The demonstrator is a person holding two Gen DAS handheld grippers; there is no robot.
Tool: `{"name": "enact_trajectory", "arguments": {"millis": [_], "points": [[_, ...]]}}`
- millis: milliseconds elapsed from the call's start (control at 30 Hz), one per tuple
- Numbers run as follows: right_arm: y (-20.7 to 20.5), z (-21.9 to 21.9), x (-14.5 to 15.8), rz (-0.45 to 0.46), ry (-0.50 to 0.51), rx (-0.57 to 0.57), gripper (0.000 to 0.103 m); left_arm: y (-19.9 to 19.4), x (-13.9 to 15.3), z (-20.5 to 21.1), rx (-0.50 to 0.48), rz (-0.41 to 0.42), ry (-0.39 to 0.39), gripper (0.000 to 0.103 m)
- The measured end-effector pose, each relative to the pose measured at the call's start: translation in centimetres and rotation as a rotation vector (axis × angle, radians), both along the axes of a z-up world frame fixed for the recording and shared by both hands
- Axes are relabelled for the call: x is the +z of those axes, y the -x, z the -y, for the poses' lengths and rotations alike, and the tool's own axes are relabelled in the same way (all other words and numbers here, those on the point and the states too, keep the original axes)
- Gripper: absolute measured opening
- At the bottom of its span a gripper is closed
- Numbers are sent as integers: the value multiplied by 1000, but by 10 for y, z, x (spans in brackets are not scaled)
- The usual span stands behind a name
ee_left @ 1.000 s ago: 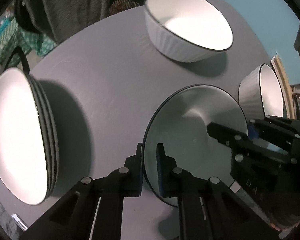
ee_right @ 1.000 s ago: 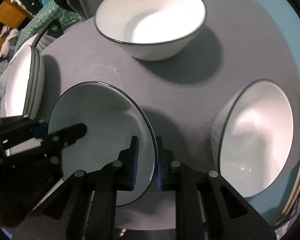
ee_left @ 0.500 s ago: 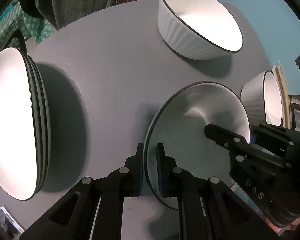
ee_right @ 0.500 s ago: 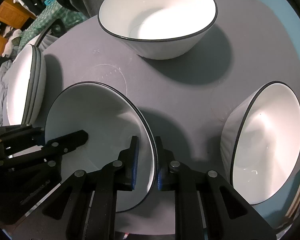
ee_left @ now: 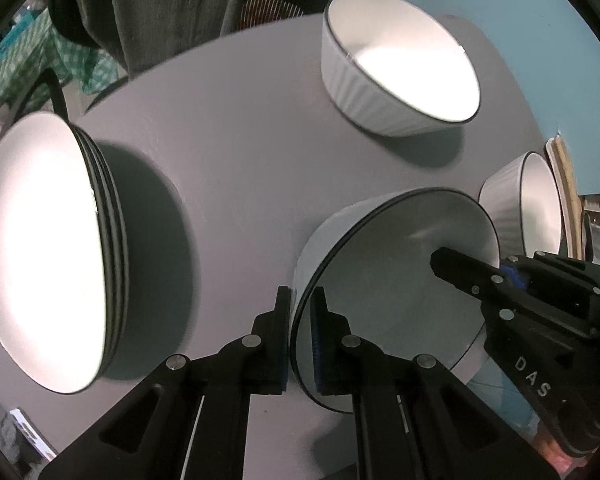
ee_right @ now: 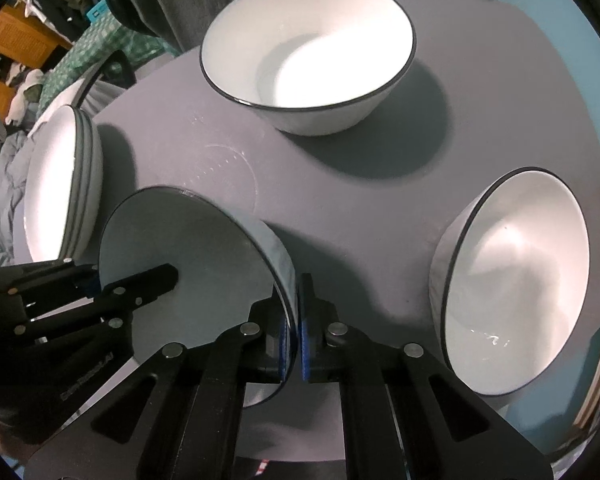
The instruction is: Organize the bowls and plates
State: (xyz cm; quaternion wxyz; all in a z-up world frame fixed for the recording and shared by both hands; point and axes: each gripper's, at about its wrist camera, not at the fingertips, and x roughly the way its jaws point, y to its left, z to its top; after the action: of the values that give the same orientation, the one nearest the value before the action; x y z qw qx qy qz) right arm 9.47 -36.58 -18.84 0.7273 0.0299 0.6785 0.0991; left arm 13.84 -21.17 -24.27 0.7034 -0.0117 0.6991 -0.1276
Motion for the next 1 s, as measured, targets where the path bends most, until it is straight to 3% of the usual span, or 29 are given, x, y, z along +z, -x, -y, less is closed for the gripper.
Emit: {"name": "enact_trajectory", "arguments": {"millis": [533, 800, 1000], "points": [[-11, 31, 49, 47, -1, -35, 5, -32, 57, 12, -7, 95, 48, 8], [-41, 38, 66, 72, 8, -32, 5, -73, 70, 19, -17, 133, 38, 8], [-71, 38, 64, 62, 7, -33, 5, -97, 62, 22, -17, 129, 21, 8]]}}
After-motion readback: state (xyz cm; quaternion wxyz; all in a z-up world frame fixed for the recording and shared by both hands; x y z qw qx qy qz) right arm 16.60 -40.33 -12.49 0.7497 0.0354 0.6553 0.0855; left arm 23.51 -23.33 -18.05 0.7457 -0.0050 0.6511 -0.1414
